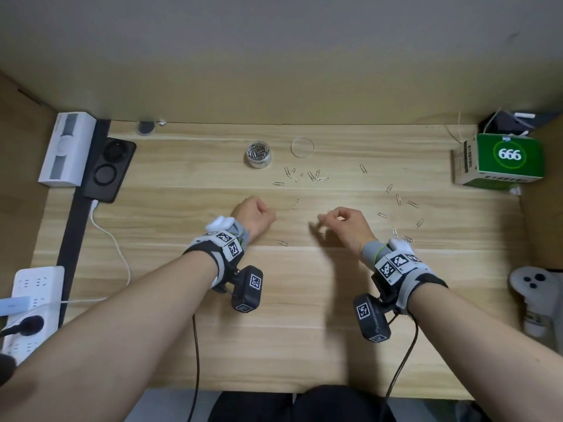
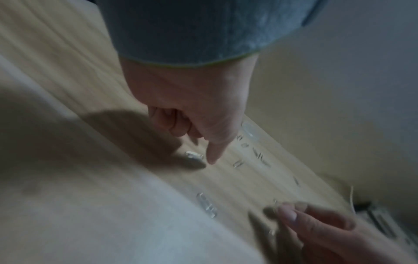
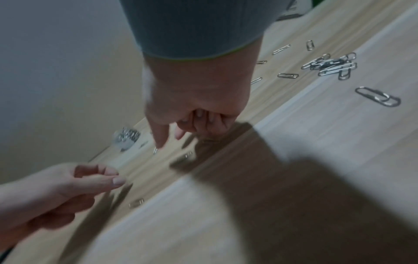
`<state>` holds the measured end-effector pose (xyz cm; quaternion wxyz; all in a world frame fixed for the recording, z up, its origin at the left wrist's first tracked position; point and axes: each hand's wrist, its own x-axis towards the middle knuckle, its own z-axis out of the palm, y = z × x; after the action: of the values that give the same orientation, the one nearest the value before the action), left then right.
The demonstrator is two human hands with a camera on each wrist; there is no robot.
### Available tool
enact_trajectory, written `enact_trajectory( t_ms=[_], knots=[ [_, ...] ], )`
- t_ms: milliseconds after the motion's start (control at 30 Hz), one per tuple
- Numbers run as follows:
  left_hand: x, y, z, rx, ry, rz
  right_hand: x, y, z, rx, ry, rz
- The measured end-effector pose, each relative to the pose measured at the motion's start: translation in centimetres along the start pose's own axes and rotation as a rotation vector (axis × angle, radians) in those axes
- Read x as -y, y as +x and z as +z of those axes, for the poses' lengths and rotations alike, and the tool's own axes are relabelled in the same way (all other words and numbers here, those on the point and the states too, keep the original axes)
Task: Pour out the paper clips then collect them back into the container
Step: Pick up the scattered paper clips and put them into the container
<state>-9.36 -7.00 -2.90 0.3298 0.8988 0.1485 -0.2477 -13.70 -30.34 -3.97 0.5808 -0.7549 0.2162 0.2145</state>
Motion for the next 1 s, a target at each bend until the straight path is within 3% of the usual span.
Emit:
enact_trajectory(
  t_ms=[100, 200, 400, 600, 867, 1000],
  knots=[
    [1.7, 0.1, 0.6, -0.010, 0.192, 0.073, -1.7, 0.2, 0.6, 0.004, -0.231, -0.013],
    [3.1, 0.0, 1.3, -0.038, 0.177, 0.120, -2.4, 0.0, 1.1, -0.072, -0.455, -0.047],
    [2.3, -0.5, 1.7, -0.066, 0.180, 0.116, -2.1, -0.3, 2.2, -0.039, -0.542, -0.008],
    [1.6, -1.2, 0.7, 0.050, 0.175, 0.092, -0.7, -0.7, 2.2, -0.047, -0.304, 0.022],
    [-1.5, -0.8, -3.9, 0.130, -0.383, -0.124, 3.6, -1.0, 2.6, 0.118, 0.160, 0.238],
    [-2.3, 0.5, -5.9, 0.198, -0.567, -0.177, 5.7, -0.1, 3.2, 0.172, 0.184, 0.233]
  ],
)
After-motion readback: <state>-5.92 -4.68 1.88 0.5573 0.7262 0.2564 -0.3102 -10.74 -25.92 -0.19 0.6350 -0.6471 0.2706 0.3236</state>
